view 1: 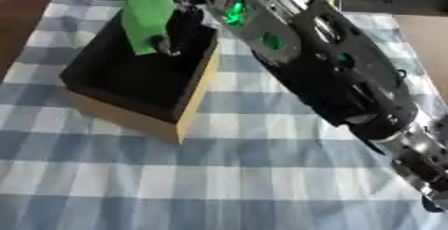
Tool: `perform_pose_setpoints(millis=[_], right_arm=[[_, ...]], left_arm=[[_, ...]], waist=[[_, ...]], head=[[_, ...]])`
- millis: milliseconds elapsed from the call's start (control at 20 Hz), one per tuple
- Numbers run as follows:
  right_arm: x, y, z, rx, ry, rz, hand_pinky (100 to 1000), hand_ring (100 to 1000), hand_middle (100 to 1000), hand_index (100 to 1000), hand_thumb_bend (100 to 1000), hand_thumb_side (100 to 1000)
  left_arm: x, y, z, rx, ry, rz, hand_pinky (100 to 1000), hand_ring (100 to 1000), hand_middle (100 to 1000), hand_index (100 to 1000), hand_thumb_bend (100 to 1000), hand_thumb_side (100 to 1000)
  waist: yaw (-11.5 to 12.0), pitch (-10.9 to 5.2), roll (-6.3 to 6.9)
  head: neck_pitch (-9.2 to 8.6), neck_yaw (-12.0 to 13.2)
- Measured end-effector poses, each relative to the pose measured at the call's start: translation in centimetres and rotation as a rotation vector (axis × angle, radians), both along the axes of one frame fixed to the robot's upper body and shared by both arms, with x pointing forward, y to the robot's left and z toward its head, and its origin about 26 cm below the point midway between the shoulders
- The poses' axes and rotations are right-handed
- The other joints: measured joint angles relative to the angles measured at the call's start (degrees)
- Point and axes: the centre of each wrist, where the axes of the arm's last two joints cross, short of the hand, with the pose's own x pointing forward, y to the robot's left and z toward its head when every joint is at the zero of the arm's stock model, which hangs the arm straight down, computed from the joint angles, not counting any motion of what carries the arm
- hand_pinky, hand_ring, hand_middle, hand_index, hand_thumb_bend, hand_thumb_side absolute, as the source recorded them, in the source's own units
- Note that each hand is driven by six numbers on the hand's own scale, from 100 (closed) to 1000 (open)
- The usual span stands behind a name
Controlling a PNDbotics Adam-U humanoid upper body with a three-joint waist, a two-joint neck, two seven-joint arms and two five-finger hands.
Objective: Pick up objects on the table and place them in the box.
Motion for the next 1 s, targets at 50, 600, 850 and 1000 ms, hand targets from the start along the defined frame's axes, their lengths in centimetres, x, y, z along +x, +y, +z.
perform_pose_setpoints(millis=[50,600,850,1000], right_arm=[[0.0,0.0,0.0,-0.009,0.006,0.005,913,884,795,830,138,100],[0.3,-0.1,-0.2,-0.134,-0.008,0.003,991,984,906,1000,482,280],[1.0,-0.3,-0.5,-0.175,-0.025,-0.028,993,983,900,1000,478,264],[1.0,-0.4,-0.4,-0.179,-0.03,-0.03,990,979,895,996,461,231]], left_arm=[[0.0,0.0,0.0,0.0,0.0,0.0,617,712,581,716,232,399],[0.0,-0.1,0.0,-0.004,0.001,-0.002,617,712,580,716,231,397],[0.0,-0.1,-0.1,-0.009,0.002,-0.004,617,712,581,716,232,397],[0.0,-0.1,-0.1,-0.009,0.002,-0.004,617,713,581,716,232,397]], waist=[[0.0,0.02,0.01],[0.3,0.07,0.01],[0.3,0.11,0.04],[0.3,0.11,0.07]], head=[[0.0,0.0],[0.01,-0.2],[0.01,-0.3],[0.01,-0.3]])
